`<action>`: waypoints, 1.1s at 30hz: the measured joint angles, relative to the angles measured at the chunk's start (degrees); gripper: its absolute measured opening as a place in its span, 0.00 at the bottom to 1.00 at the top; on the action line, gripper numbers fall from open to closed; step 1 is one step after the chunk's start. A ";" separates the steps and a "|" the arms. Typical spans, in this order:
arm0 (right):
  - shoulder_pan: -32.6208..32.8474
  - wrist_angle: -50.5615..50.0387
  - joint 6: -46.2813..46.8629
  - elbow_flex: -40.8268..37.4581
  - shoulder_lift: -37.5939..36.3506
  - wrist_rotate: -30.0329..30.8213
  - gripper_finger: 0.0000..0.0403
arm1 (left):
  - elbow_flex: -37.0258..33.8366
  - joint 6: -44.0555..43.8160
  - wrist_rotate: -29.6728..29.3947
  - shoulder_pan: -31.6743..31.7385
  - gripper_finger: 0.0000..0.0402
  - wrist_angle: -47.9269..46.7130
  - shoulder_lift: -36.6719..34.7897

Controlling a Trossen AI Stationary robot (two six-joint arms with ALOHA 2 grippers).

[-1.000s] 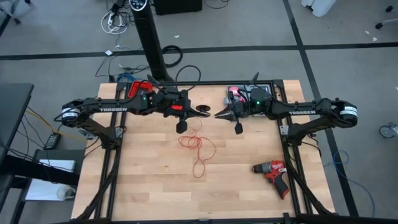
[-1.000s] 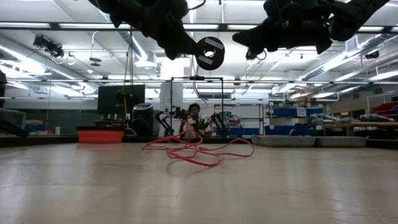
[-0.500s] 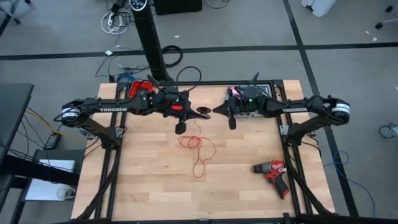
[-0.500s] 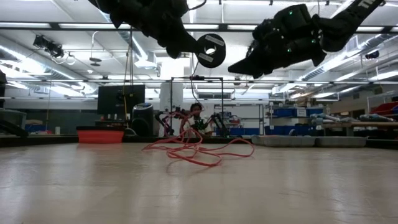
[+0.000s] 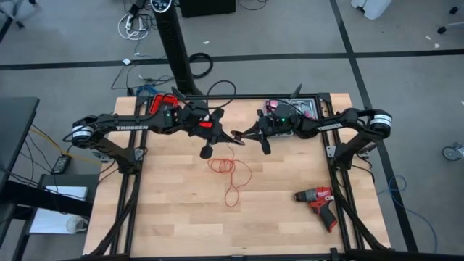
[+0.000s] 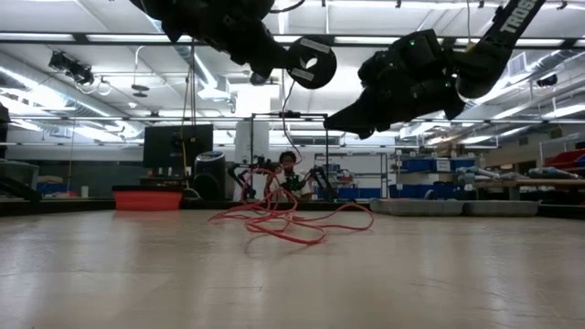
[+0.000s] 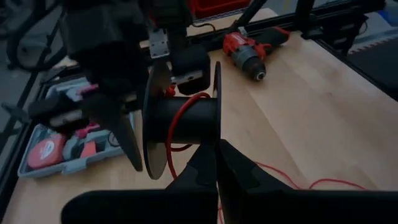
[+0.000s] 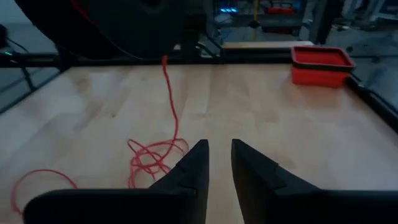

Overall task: Coil cords
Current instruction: Coil the red wire onto the black spool

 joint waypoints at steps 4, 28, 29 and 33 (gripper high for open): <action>-0.60 2.97 0.97 0.00 2.35 -2.41 0.20 | 0.00 2.10 0.68 -0.02 0.00 2.60 0.00; -4.61 4.73 2.50 -0.04 5.54 -5.23 0.26 | -12.44 -1.54 3.94 2.28 0.00 23.94 -1.25; -4.70 4.61 2.45 -0.04 5.54 -5.23 0.26 | -13.73 -2.42 3.94 2.41 0.00 27.32 -1.27; -4.82 4.32 1.64 -0.04 5.54 -4.56 0.26 | -19.83 -5.09 3.75 3.65 0.00 39.38 -1.25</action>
